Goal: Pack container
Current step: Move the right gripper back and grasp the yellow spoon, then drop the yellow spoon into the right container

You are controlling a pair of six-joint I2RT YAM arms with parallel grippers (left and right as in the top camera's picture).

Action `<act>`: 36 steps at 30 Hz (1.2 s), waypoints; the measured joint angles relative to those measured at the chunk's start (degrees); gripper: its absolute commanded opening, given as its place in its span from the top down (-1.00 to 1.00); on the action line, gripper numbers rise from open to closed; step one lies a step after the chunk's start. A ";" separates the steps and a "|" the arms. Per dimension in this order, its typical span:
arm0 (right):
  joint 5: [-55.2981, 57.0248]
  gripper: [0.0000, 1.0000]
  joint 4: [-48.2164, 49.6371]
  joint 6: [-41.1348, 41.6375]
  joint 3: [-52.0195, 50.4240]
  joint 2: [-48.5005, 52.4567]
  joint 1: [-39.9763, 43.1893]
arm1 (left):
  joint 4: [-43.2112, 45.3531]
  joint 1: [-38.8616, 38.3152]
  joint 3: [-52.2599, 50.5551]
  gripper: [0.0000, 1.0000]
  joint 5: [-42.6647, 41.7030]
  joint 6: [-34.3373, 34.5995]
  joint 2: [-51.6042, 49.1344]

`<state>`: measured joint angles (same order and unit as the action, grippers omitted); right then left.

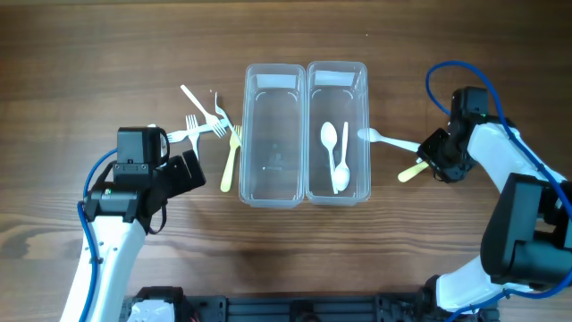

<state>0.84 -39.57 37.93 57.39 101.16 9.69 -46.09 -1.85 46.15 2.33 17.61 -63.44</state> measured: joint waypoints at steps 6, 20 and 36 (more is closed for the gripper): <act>0.02 0.25 2.78 0.04 -2.14 -0.17 0.00 | 0.00 0.00 0.00 -1.00 0.00 0.00 0.00; 0.90 0.91 4.09 -0.09 -4.61 -1.92 0.28 | 0.00 0.00 0.00 -1.00 0.00 0.00 0.00; -21.51 0.92 7.30 -21.05 -6.25 -35.95 -13.18 | 0.00 0.00 0.00 -1.00 0.00 0.02 0.00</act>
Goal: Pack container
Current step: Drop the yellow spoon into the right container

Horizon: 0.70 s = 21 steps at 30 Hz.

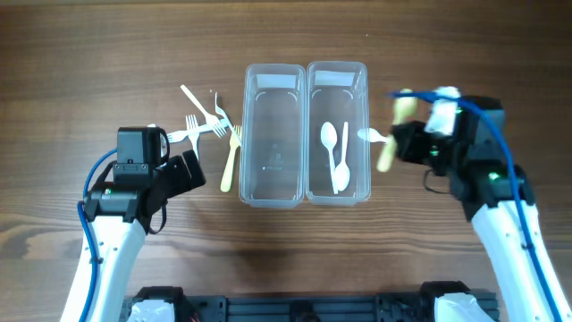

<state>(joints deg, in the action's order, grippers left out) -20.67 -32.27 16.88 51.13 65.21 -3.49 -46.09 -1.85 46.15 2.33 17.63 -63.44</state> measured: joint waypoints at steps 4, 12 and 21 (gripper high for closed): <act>-1.79 0.91 3.28 -2.73 0.39 0.98 -9.46 | -0.04 0.00 0.00 -1.00 0.00 -0.02 0.00; 0.15 0.14 8.63 -2.23 0.66 21.79 -15.23 | 0.00 0.00 0.00 -1.00 0.00 -0.02 0.00; -0.52 0.05 4.63 -9.44 7.37 12.17 -14.43 | 0.00 0.00 0.00 -1.00 0.00 -0.02 0.00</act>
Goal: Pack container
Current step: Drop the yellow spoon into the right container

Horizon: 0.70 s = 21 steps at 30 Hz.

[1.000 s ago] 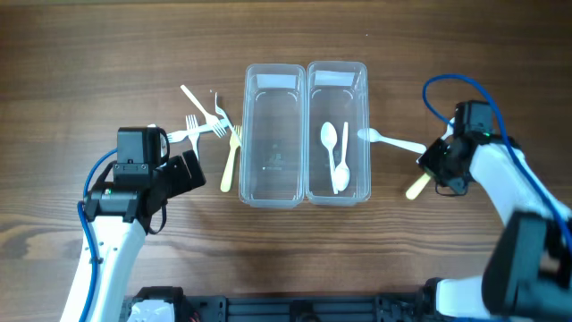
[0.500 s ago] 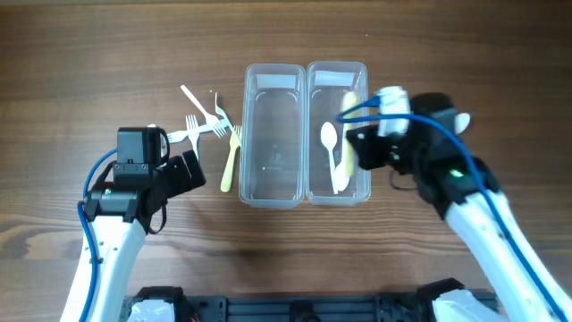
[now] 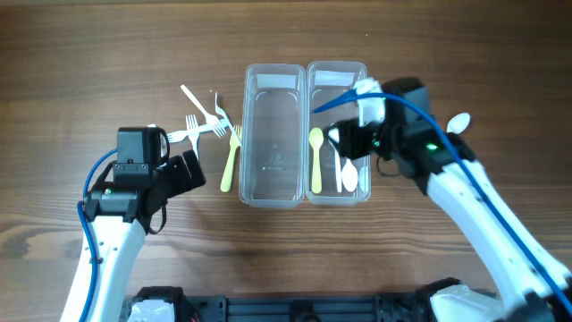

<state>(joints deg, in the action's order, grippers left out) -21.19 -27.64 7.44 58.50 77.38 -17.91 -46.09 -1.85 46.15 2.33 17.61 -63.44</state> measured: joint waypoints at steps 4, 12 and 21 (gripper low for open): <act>10.73 -0.04 -4.57 1.86 3.72 -4.13 6.54 | 0.00 0.00 0.00 -1.00 0.00 0.00 0.00; 22.21 0.19 -11.76 22.45 3.80 7.87 26.69 | 0.00 0.00 0.00 -1.00 0.00 0.00 0.00; 22.29 0.17 -4.35 27.39 3.80 23.98 29.97 | 0.00 0.00 0.00 -0.99 0.00 0.00 0.00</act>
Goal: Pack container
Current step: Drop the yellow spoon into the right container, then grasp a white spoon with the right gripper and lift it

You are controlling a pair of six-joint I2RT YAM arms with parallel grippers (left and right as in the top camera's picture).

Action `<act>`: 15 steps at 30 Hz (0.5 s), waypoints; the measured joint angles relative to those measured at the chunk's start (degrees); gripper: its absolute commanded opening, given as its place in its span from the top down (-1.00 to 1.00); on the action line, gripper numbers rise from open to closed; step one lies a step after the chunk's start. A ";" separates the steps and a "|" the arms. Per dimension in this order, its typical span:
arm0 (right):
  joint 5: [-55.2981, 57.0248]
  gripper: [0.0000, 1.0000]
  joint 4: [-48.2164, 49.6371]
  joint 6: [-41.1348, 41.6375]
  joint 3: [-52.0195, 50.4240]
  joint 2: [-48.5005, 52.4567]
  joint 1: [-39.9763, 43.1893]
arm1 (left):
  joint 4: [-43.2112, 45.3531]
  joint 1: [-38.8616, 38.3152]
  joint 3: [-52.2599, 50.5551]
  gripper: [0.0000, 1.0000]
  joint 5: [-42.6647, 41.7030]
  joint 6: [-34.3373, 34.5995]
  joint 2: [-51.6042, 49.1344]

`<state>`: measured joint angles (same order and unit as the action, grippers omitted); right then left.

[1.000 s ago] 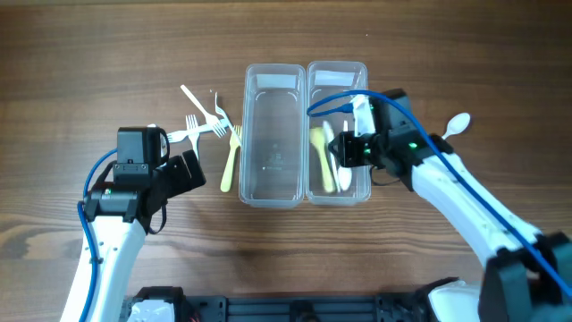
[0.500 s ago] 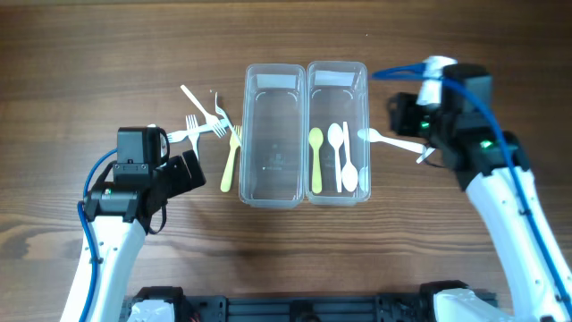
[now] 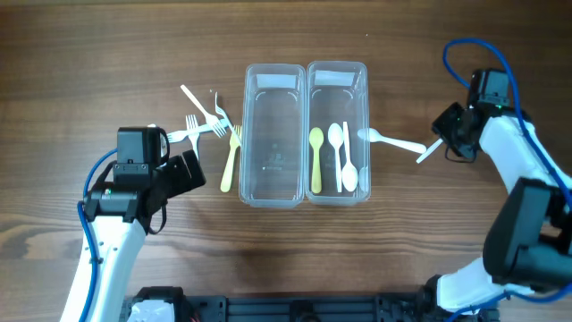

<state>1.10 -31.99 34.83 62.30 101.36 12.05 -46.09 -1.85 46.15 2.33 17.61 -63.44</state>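
Two clear containers stand side by side mid-table. The left container (image 3: pixel 271 134) is empty. The right container (image 3: pixel 359 107) holds a yellow spoon (image 3: pixel 315 159) and two white spoons (image 3: pixel 337 148). Another white spoon (image 3: pixel 386 139) lies just right of it. My right gripper (image 3: pixel 444 141) sits at the far right, shut on the end of a white spoon (image 3: pixel 427 152) low over the table. Left of the containers hangs my left gripper (image 3: pixel 192 170), near a yellow fork (image 3: pixel 231 159). Whether its fingers are open does not show.
Several white forks (image 3: pixel 201 112) lie crossed on the wood left of the containers, beside the yellow fork. The blue cable of the right arm (image 3: pixel 465 54) loops above it.
The right gripper was over the right container with the yellow spoon. That spoon now lies in the container, and the gripper is at the far right on a white spoon. The left arm is unchanged.
The right gripper first held the yellow spoon on the table at the far right. Then it held the spoon in the air beside the right container, then inside it. Now the yellow spoon rests with two white spoons, and the gripper is back right.
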 measured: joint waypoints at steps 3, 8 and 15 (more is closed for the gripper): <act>-0.02 0.17 0.81 1.16 0.00 1.86 0.00 | 0.00 0.00 0.00 -1.00 0.00 0.00 0.00; -0.04 0.19 1.14 1.62 0.00 4.50 0.00 | 0.00 0.00 0.00 -0.99 0.00 0.00 0.00; -0.20 0.44 1.16 2.05 0.00 5.53 0.00 | 0.00 0.00 0.00 -0.99 0.00 0.00 0.00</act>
<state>0.91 -30.83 36.88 62.30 106.89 12.05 -46.09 -1.85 46.15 2.33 17.61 -63.44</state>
